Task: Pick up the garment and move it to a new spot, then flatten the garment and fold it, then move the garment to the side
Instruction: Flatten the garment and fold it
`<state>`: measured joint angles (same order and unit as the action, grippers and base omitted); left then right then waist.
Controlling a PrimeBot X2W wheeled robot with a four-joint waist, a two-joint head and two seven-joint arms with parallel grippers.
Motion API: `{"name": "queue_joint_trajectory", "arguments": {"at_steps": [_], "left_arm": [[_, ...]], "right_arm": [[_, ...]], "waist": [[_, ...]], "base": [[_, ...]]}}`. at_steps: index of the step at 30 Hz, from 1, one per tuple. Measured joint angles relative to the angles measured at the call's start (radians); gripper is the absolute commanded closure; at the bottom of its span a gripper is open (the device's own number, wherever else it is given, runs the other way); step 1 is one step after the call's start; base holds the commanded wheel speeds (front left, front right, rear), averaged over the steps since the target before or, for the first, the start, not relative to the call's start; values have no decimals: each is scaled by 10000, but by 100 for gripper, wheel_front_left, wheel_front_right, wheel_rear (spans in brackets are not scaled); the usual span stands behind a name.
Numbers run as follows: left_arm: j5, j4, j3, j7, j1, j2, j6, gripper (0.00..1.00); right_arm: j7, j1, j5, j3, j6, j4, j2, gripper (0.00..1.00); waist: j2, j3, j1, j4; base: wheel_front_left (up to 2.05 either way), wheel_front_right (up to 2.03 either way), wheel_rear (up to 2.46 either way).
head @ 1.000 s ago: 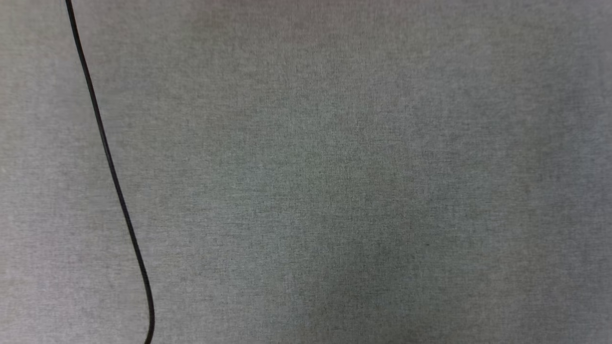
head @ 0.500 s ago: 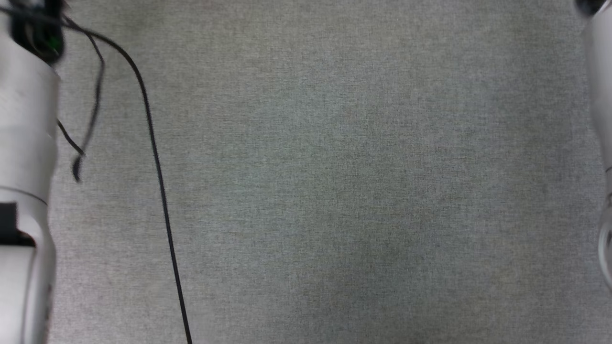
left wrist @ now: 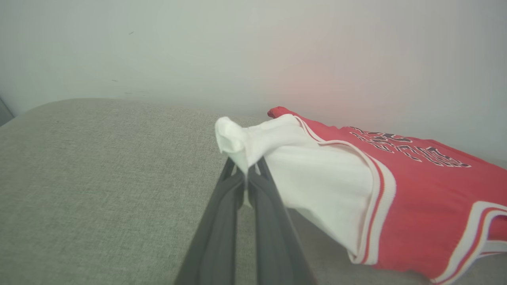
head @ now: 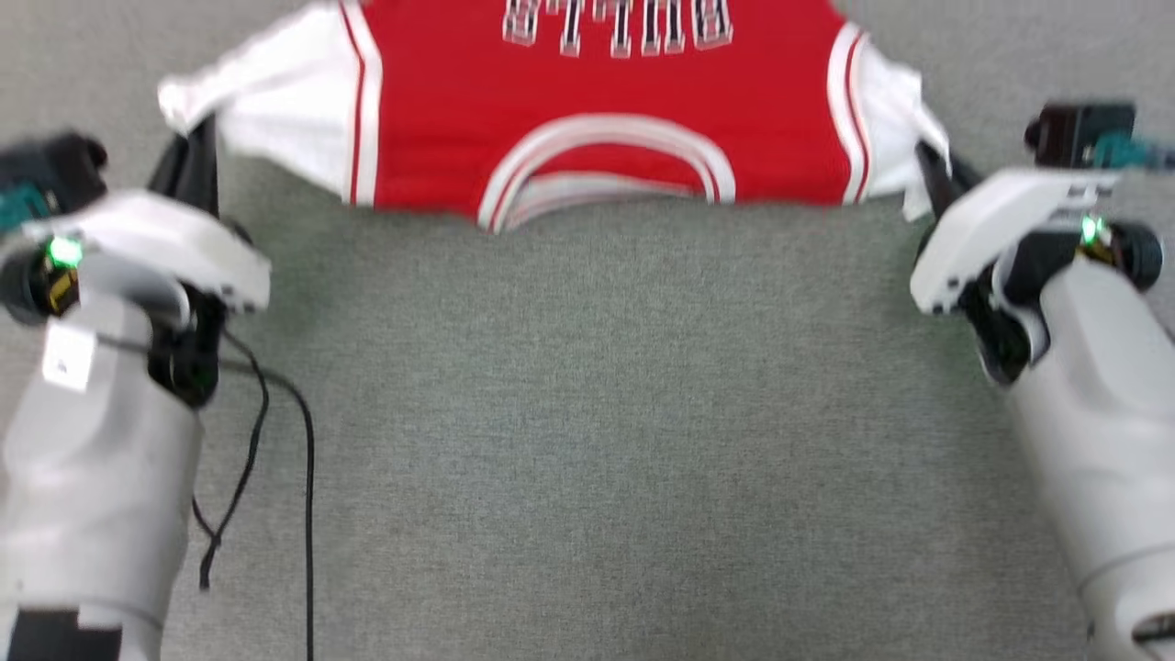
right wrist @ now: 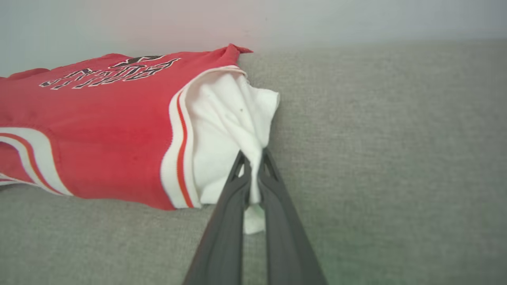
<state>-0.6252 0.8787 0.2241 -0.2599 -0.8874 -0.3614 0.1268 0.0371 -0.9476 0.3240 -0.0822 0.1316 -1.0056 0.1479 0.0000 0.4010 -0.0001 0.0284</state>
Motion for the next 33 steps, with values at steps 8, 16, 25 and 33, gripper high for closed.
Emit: {"name": "queue_joint_trajectory", "arguments": {"at_steps": [8, 16, 25, 33], "left_arm": [[428, -2318, -700, 0, 3130, 198, -558, 100], [424, -4527, -899, 84, 6273, 360, -1352, 100], [215, -6834, -959, 953, 9500, 380, -2378, 100], [270, -7952, -748, 1498, 11145, 280, -2869, 100]], "right_arm": [[-924, 3125, 859, -336, 2, 2527, 573, 100], [-2370, 6692, 627, 802, 4, 5988, 587, 100], [-4107, 10670, -138, 2399, 4, 9522, -692, 100], [-4788, 12700, -472, 2577, 4, 10333, -968, 100]], "waist": [[0, -1352, -1, -88], [0, -2440, -2, -130], [0, -3311, -1, -50], [1, -3812, -1, 78]], "base": [[0, 0, 0], [0, 0, 0], [0, 0, 0], [0, 0, 0]]}}
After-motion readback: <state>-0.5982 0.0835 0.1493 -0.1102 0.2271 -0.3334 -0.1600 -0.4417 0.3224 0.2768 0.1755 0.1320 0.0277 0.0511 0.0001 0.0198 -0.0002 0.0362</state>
